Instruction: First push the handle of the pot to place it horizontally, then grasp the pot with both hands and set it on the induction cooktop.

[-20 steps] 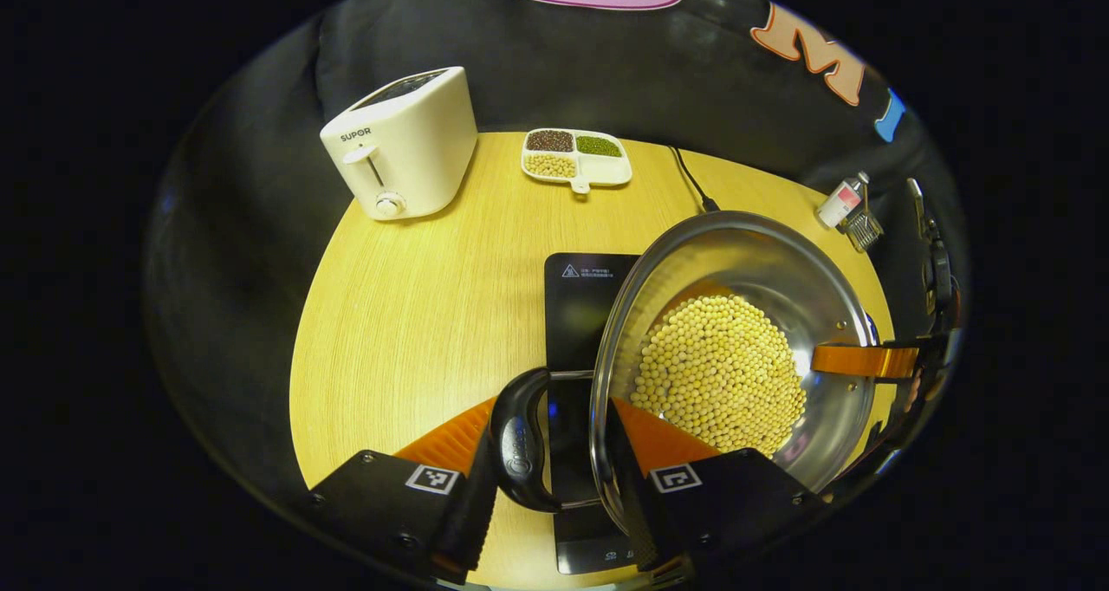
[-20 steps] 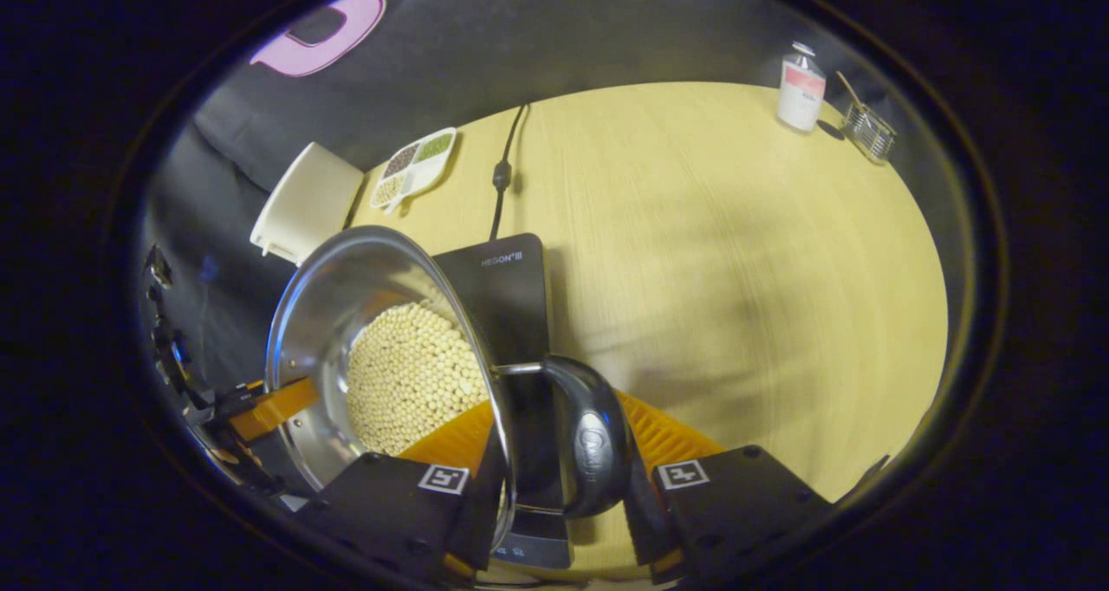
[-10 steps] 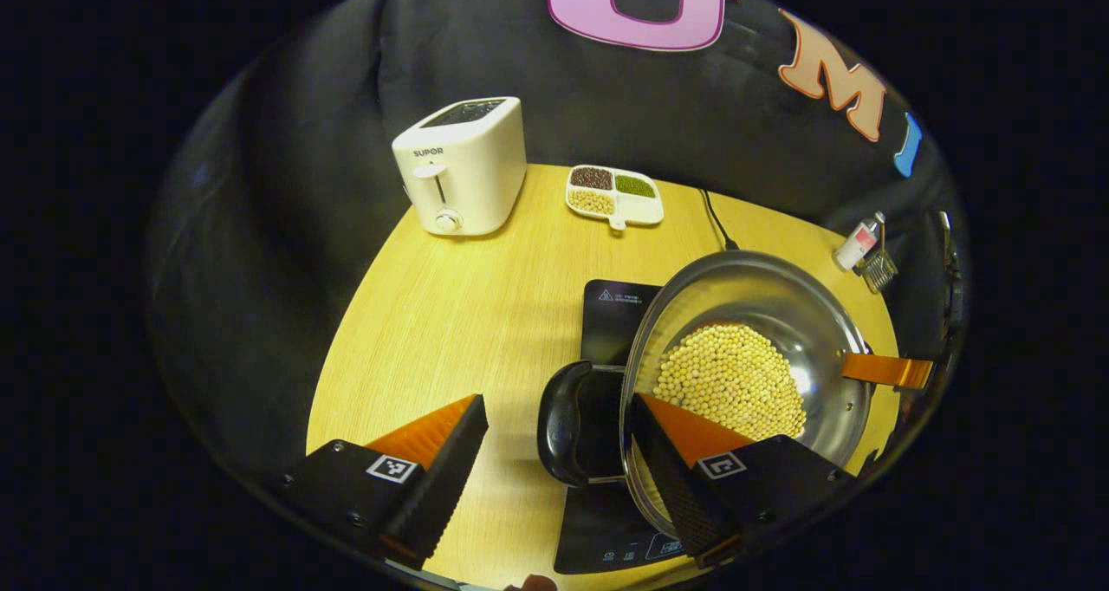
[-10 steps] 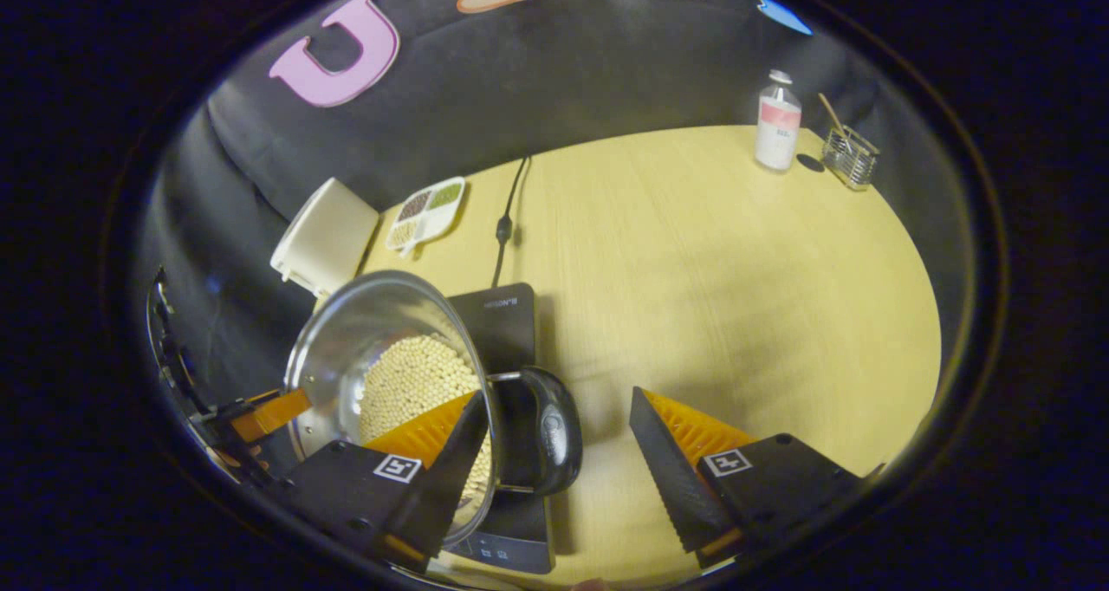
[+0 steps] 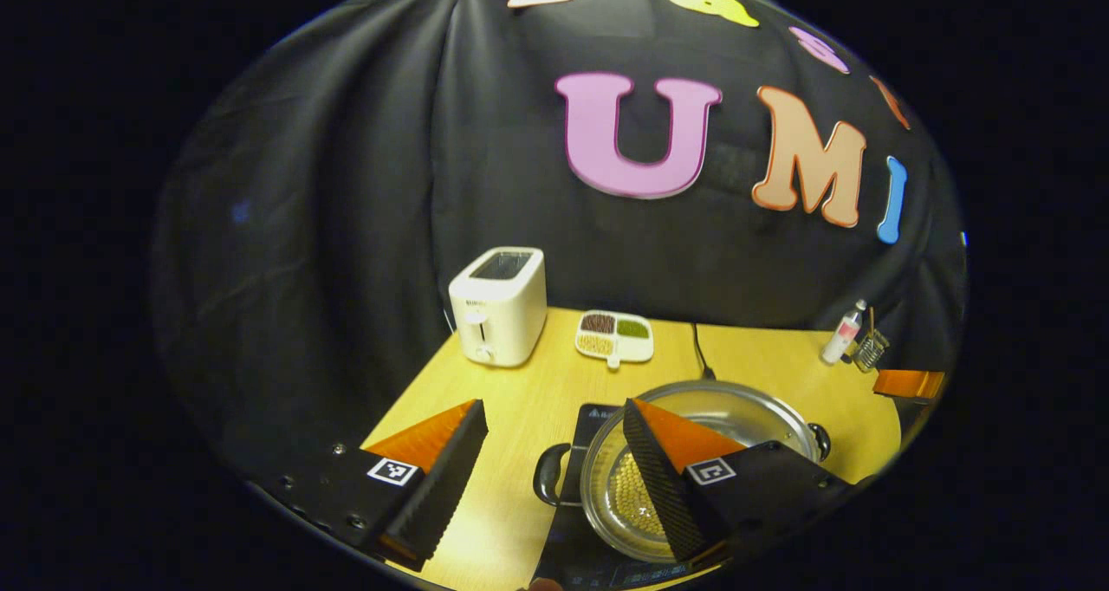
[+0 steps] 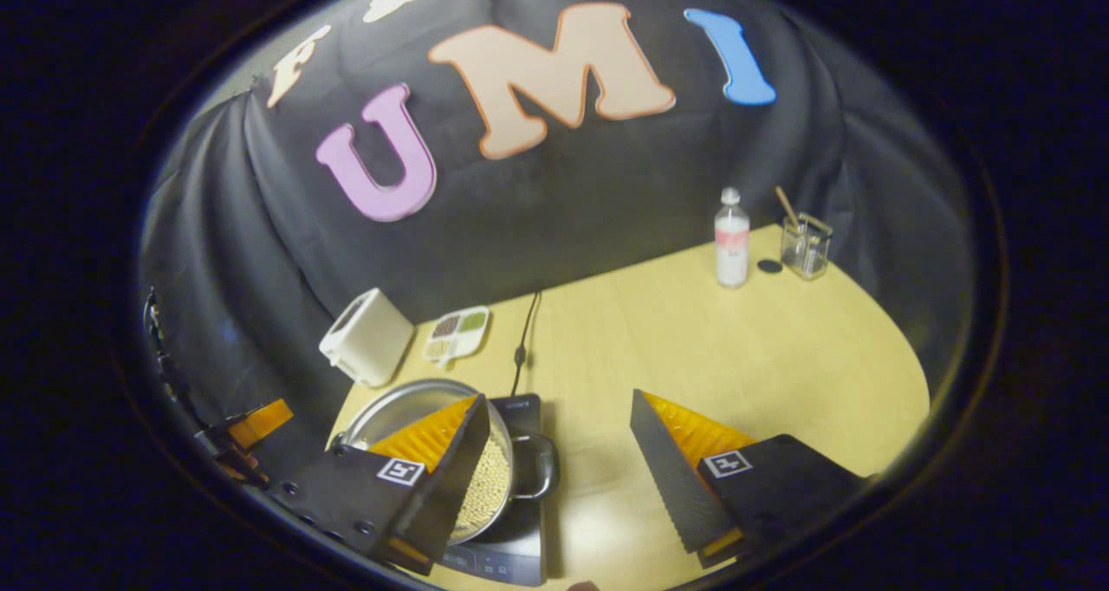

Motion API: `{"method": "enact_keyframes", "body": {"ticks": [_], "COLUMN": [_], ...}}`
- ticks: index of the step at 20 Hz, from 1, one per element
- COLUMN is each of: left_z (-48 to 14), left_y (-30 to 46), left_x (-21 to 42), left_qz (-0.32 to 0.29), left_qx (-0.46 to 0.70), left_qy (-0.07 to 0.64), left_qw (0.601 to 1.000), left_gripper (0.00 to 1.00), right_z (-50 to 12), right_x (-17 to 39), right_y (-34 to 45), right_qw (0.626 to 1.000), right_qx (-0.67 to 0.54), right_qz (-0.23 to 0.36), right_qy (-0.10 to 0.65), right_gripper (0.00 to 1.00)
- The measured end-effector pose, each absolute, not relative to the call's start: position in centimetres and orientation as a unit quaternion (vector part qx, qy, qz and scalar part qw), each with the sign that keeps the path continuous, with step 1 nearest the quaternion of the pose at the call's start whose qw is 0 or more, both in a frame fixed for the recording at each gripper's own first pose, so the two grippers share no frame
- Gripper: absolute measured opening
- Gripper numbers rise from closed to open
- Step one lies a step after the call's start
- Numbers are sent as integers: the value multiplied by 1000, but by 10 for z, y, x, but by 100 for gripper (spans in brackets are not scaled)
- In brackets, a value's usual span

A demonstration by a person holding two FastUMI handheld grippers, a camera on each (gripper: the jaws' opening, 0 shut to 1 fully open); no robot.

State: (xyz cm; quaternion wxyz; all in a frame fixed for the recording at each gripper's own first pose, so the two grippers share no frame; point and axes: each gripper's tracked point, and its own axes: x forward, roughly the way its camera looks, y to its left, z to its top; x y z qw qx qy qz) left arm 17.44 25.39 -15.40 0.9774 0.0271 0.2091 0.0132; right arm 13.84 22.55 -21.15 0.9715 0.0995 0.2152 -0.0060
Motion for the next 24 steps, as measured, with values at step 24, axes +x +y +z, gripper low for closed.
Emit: {"method": "enact_keyframes", "body": {"ticks": [24], "left_z": [-36], "left_y": [108], "left_x": [44], "left_qz": [75], "left_qx": [-47], "left_qy": [29], "left_qw": [996], "left_gripper": [96], "right_z": [-35], "right_x": [-1], "right_y": [92], "right_qw": [999], "right_qx": [-26], "right_qz": [-4], "right_qy": [-27], "right_gripper": [92]}}
